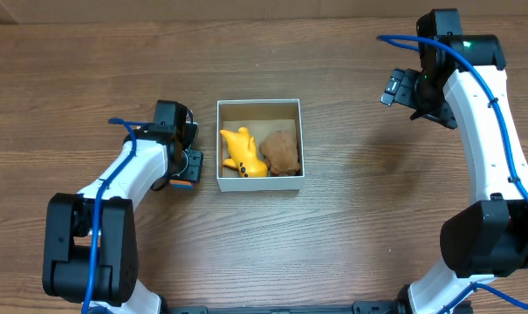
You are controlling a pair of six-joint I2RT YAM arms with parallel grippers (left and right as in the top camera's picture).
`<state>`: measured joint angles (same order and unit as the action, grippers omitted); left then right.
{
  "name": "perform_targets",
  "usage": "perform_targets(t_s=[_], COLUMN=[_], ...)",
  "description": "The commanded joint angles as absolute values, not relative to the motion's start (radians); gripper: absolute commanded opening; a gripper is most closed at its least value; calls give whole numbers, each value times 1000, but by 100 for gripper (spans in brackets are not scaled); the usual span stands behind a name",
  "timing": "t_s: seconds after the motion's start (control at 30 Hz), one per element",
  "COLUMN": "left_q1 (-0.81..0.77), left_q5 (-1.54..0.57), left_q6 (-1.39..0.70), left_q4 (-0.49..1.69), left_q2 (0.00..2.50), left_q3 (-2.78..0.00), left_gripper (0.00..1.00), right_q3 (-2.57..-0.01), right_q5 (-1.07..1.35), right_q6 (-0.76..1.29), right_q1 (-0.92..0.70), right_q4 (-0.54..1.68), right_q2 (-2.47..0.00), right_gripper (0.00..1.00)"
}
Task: Pack container
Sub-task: 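Close the left gripper on the 2x2 Rubik's cube and lift it, then carry the cube right over the white box and lower it in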
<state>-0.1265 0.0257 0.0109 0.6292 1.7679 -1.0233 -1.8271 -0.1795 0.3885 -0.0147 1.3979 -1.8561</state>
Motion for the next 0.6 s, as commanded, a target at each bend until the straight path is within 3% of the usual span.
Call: perform_targets(t_s=[0.0,0.57], left_q1=[-121,-142], left_q5=[7,-27], left_q6=[20,19], left_q4=[684,972], left_q2=[1778,1777], left_q3=[-1142,-1500], left_gripper=[50,47], right_q3=[-1847,-1847], right_q5=[-179,-179], right_q6=[390,390], right_q1=[-17,-17], right_q4=[1394,1393], right_q2=[-1829,-1829], right_gripper=[100,100])
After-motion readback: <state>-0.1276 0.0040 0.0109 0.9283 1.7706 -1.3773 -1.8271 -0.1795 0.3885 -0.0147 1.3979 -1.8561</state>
